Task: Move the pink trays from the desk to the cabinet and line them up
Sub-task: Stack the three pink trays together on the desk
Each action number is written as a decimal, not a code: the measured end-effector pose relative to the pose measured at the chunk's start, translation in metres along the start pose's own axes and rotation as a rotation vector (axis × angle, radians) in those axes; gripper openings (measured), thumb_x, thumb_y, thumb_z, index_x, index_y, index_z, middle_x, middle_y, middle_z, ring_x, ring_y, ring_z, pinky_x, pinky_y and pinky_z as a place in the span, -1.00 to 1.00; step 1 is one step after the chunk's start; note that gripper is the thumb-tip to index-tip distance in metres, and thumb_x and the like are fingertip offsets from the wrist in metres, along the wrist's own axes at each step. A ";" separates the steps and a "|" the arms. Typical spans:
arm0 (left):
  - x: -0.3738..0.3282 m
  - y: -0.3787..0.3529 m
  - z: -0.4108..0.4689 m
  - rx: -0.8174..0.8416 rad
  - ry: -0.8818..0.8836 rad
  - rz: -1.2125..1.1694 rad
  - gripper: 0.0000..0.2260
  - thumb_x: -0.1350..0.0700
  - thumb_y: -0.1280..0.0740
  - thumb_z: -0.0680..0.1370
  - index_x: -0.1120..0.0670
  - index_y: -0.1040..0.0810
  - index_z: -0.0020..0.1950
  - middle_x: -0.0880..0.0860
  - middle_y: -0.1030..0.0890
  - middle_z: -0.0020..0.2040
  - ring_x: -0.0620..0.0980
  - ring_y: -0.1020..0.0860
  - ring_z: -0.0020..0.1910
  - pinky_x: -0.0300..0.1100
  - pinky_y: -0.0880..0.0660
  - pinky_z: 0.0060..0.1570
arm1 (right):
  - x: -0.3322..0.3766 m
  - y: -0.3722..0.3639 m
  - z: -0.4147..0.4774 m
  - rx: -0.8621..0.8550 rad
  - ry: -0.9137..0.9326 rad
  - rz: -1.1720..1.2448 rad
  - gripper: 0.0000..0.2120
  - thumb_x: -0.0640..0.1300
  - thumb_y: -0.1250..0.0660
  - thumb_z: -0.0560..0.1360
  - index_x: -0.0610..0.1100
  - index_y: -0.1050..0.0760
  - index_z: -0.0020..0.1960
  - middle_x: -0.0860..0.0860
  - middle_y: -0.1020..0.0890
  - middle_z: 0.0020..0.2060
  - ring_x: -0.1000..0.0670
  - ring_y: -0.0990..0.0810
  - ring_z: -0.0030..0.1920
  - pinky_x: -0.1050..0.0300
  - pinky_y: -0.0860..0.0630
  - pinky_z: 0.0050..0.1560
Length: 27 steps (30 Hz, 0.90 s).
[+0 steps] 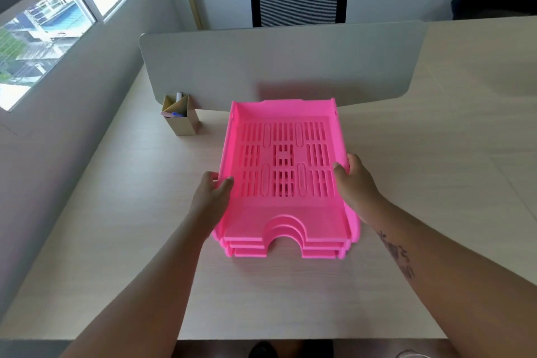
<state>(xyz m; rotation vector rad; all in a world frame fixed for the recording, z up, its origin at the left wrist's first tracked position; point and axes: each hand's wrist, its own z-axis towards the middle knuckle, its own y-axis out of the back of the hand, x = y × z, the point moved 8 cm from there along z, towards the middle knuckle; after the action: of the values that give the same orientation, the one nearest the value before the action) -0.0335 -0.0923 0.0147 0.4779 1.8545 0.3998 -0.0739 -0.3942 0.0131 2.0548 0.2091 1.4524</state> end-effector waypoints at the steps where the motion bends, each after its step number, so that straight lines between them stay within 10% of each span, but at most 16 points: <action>1: 0.005 -0.001 -0.005 0.033 -0.006 -0.072 -0.74 -0.02 -0.18 0.65 0.14 -0.39 0.20 0.03 -0.57 -0.06 -0.05 -0.57 -0.19 -0.15 -0.50 -0.33 | -0.002 0.000 -0.005 0.009 -0.007 0.018 -0.53 -0.03 -0.12 0.65 -0.17 -0.21 0.51 -0.14 -0.57 0.16 -0.13 -0.62 -0.03 0.04 -0.56 -0.10; 9: 0.073 -0.009 -0.045 0.157 -0.069 -0.201 -0.27 -0.43 -0.26 0.35 0.03 -0.49 0.35 0.02 -0.69 0.11 -0.09 -0.66 0.05 -0.02 -0.61 0.10 | -0.035 -0.003 -0.069 -0.004 -0.139 0.287 -0.60 0.07 -0.31 0.55 0.01 -0.41 0.36 -0.05 -0.65 0.01 -0.12 -0.65 0.00 -0.03 -0.62 -0.06; 15: 0.081 -0.028 -0.051 0.150 -0.054 -0.299 -0.47 -0.15 -0.36 0.49 0.13 -0.48 0.35 0.01 -0.67 0.02 -0.29 -0.66 -0.15 -0.47 -0.53 -0.28 | -0.072 -0.021 -0.100 -0.070 -0.229 0.389 -0.69 -0.07 -0.32 0.56 -0.12 -0.49 0.28 -0.12 -0.66 -0.08 -0.06 -0.65 -0.13 -0.05 -0.65 -0.21; 18: 0.084 -0.032 -0.046 0.149 -0.031 -0.364 -0.56 -0.04 -0.31 0.57 0.16 -0.45 0.37 0.01 -0.66 0.02 -0.30 -0.66 -0.19 -0.48 -0.53 -0.29 | -0.085 -0.030 -0.100 -0.062 -0.262 0.429 -0.62 0.01 -0.32 0.56 -0.13 -0.47 0.31 -0.09 -0.66 -0.05 -0.05 -0.66 -0.06 0.17 -0.54 -0.25; 27: 0.093 -0.049 -0.042 0.225 0.083 -0.462 -0.63 -0.01 -0.14 0.64 0.12 -0.44 0.37 0.13 -0.69 0.06 -0.07 -0.70 -0.10 -0.25 -0.56 -0.15 | -0.095 -0.052 -0.090 0.068 -0.366 0.592 -0.79 0.10 -0.25 0.56 0.02 -0.49 0.10 -0.11 -0.68 0.01 -0.10 -0.64 0.04 -0.01 -0.51 0.08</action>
<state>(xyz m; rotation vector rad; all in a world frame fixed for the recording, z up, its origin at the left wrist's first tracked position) -0.1072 -0.0886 -0.0712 0.1707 2.0294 -0.1024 -0.1800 -0.3608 -0.0729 2.5205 -0.5482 1.3527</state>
